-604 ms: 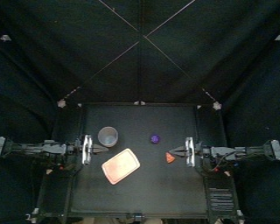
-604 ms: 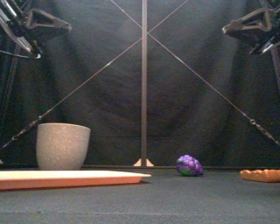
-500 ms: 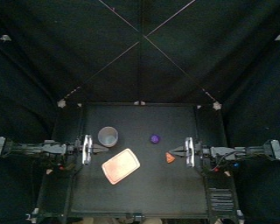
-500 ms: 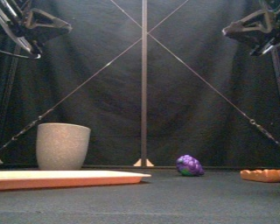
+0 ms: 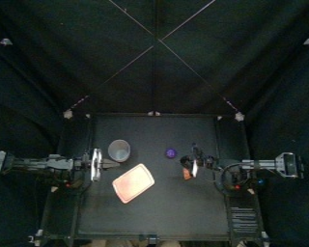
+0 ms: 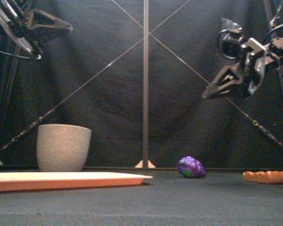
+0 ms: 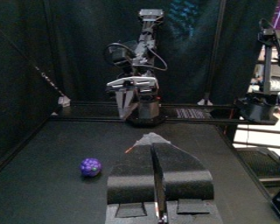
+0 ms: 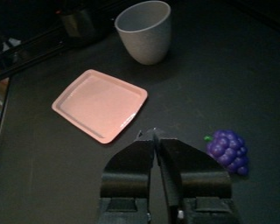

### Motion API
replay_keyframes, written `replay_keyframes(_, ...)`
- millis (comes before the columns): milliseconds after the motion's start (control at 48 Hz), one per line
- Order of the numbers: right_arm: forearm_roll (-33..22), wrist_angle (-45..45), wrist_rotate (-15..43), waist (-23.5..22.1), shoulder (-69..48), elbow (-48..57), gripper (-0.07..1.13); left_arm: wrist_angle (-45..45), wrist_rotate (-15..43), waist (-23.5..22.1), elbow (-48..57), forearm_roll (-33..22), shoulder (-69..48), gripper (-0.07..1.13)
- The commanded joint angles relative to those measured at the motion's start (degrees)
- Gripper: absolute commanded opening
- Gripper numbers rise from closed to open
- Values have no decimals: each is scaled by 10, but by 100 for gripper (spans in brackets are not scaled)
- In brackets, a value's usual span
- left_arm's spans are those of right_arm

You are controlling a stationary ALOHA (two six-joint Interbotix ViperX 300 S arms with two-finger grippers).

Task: Pick the pie then place it in the grey bowl
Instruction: Pick the pie

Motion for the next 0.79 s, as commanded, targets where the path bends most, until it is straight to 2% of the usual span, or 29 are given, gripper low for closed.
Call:
replay_keyframes(21, 31, 0, 0, -8, 16, -24, 82, -5, 0, 4, -9, 0, 4, 1)
replay_keyframes(104, 47, 3, 0, -11, 27, -33, 103, -5, 0, 9, -5, 0, 4, 1)
replay_keyframes(146, 53, 4, 1, -11, 33, -35, 109, -6, 0, 11, -4, 0, 4, 1)
replay_keyframes(292, 101, 20, 30, -4, 49, -42, 105, -13, 0, 24, 3, 1, 4, 1)
replay_keyframes(396, 116, 74, 51, -7, 55, -43, 105, -18, 1, 29, 6, 0, 4, 1)
replay_keyframes(500, 102, 186, 59, -11, 54, -44, 105, -19, 2, 31, 7, 0, 4, 1)
replay_keyframes(562, 102, 293, 69, -18, 51, -48, 105, -19, 3, 32, 7, 0, 4, 1)
replay_keyframes(688, 96, 473, 110, -63, 51, -62, 105, -20, 3, 36, 7, 0, 4, 1)
replay_keyframes(792, 74, 532, 161, -90, 50, -68, 105, -20, 3, 39, 7, 0, 4, 1)
